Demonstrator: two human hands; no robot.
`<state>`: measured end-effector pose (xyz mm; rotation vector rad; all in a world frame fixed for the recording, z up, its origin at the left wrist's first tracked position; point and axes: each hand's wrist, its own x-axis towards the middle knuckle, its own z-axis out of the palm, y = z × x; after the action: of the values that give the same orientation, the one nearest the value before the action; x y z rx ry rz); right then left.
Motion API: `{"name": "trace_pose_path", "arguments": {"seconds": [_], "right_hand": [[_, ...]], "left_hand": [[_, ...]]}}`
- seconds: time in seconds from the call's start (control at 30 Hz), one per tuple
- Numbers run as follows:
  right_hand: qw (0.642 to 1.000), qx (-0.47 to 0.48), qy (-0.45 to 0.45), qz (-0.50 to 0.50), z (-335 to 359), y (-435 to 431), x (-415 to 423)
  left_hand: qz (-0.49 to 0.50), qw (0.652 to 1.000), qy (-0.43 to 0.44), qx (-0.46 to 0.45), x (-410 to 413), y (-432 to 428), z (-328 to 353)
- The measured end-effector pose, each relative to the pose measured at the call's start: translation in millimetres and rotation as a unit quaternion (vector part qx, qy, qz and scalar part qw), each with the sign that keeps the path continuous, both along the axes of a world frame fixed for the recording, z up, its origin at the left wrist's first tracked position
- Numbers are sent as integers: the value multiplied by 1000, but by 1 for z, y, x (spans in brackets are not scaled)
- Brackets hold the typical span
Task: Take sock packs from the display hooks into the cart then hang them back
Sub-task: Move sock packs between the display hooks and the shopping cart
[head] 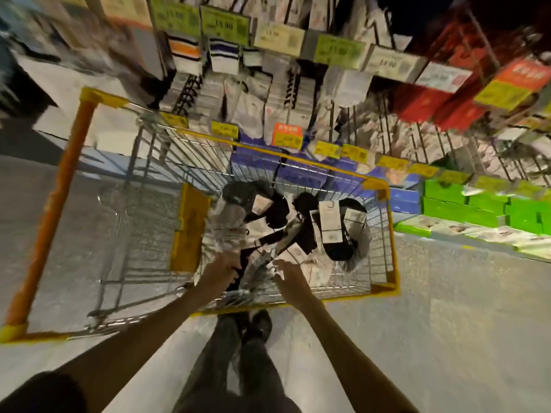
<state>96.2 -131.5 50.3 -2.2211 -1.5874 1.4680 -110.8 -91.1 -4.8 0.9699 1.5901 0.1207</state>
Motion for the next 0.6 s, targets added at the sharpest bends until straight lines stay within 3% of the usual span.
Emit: {"name": "trace_pose_path", "arguments": {"seconds": [0.2,0.5,0.6], "right_hand": [[997,-8,-29,73,-58,-5,0],[991,-102,77,42,-49,33,-28],[989,-126,55,61,-83,37,-21]], "left_hand": [[-23,1000,19,-9,-5,2,-16],[-7,999,-31,-11,0,24,-57],[-30,999,-33,-14,2,26,-78]]}}
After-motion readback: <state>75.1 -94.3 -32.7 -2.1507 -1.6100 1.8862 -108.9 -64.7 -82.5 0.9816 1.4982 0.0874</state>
